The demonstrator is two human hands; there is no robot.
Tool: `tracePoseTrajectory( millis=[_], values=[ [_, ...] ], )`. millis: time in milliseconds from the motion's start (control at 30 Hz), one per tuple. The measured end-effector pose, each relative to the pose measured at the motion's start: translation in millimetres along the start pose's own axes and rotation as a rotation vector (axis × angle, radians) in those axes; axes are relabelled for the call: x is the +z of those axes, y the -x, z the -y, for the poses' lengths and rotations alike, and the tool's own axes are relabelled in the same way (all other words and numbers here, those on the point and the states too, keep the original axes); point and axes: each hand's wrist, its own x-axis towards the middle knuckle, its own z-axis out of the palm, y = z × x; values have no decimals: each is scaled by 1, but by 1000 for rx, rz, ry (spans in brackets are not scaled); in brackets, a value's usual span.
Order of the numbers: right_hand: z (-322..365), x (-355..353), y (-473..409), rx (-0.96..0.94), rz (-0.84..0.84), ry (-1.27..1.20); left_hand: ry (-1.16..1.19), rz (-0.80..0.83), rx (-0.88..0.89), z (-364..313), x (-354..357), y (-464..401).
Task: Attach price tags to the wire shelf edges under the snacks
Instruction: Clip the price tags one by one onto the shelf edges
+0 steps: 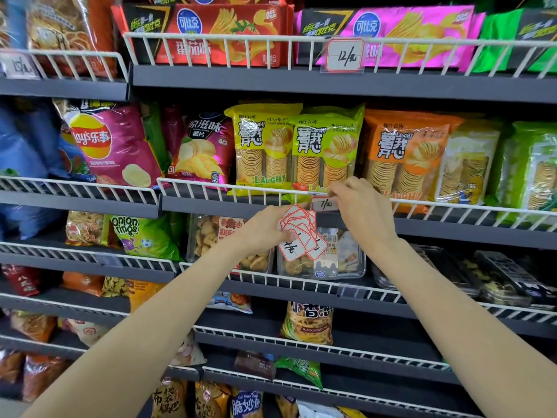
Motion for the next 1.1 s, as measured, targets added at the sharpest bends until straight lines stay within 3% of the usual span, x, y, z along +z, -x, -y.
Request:
tracePoseTrajectory(
  millis=[533, 1100],
  values=[
    [-2, 6, 7, -17, -84, 11, -42, 66, -2, -2, -3, 3],
    [3, -9, 9, -56, 48, 67, -22, 64, -25, -6, -2, 3]
  ],
)
